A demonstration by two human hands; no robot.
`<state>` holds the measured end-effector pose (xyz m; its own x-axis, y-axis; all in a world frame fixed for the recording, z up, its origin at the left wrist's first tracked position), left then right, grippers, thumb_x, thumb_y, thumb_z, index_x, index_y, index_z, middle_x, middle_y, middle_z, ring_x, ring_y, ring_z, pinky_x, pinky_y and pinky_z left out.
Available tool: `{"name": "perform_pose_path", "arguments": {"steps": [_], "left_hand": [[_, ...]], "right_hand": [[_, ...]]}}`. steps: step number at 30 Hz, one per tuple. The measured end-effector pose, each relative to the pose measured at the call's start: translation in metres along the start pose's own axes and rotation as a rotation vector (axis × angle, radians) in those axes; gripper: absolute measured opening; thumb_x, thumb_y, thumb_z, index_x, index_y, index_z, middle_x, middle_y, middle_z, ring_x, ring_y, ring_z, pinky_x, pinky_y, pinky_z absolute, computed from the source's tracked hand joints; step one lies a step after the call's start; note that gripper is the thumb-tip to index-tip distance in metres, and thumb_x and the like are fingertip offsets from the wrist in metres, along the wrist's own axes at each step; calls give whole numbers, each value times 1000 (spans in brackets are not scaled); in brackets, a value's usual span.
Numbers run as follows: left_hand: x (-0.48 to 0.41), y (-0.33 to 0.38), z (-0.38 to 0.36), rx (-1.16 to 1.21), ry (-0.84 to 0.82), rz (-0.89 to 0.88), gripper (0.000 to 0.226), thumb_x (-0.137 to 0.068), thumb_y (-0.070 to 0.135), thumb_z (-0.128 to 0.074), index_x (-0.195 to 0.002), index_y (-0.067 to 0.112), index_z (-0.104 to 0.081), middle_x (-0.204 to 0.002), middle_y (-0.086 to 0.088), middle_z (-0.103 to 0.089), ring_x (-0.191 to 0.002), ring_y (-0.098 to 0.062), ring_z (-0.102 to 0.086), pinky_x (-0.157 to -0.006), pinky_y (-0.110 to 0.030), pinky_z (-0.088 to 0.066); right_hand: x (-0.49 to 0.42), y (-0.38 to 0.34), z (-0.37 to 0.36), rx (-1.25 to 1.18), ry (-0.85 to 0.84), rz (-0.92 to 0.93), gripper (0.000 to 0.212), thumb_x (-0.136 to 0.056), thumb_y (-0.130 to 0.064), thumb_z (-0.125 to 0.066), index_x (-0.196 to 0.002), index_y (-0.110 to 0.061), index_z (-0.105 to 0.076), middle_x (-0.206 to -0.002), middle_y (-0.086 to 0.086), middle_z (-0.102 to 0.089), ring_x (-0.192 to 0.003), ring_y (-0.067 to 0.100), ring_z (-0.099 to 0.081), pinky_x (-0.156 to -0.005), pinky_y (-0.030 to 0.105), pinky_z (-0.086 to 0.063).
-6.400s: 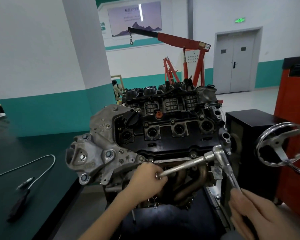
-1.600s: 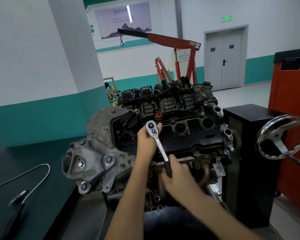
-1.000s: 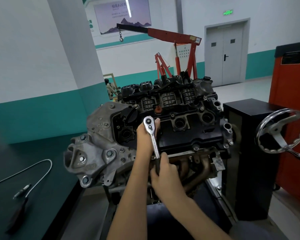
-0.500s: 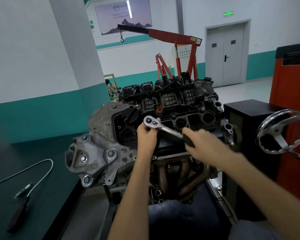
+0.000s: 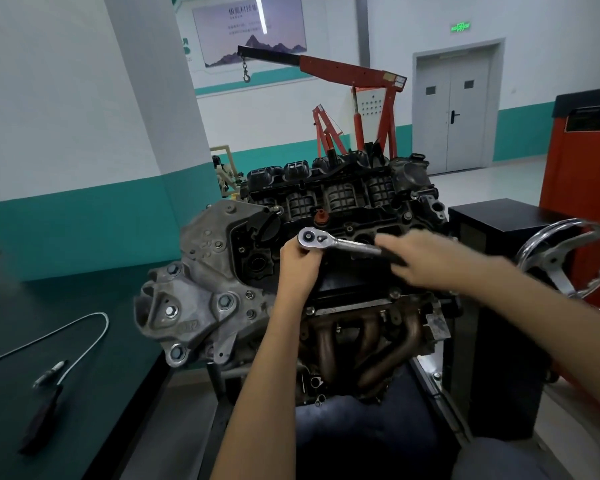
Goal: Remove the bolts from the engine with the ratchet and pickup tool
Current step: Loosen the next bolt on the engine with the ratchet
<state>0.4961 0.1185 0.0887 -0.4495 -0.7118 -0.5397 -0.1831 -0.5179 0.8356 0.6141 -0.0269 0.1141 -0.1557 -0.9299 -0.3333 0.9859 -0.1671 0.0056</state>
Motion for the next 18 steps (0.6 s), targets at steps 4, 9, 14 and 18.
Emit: {"name": "perform_pose_path", "arguments": {"steps": [4, 9, 14, 18], "left_hand": [[5, -3, 2, 10, 52, 3, 33, -89, 6, -54, -64, 27, -58, -56, 14, -50, -58, -3, -43, -58, -23, -37], [6, -6, -4, 65, 102, 58, 41, -93, 17, -63, -61, 21, -38, -55, 10, -35, -57, -7, -32, -56, -24, -29], [4, -5, -1, 69, 84, 21, 41, -93, 16, -64, -66, 13, -32, -64, -6, -27, -63, -15, -26, -58, -30, -25], [-1, -4, 3, 17, 10, -14, 41, -90, 23, -67, -61, 20, -39, -59, 3, -40, -61, -12, -36, -61, -28, -33]], "right_hand": [[-7, 1, 4, 64, 69, -16, 23, -88, -22, -56, -100, -30, -39, -67, -12, -43, -67, 20, -59, -49, 23, -36], [38, -72, -76, -642, 283, -300, 23, -86, -17, -58, -89, -25, -37, -61, -3, -48, -51, 11, -51, -45, 20, -37], [23, -120, -101, -870, 333, -356, 22, -88, -11, -54, -106, -15, -42, -74, 5, -56, -64, 17, -58, -55, 22, -46], [28, -64, -76, -593, 180, -238, 24, -86, -13, -57, -103, -23, -43, -69, -4, -44, -56, 8, -48, -52, 16, -41]]}}
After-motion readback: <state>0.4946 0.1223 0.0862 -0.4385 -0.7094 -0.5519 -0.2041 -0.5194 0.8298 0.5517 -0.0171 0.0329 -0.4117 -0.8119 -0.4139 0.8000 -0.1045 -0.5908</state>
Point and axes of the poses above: each hand's wrist, its own x-axis away from the middle knuckle, its own z-axis out of the back of the hand, y = z × x, the point moved 6 cm from there along -x, towards the middle knuckle
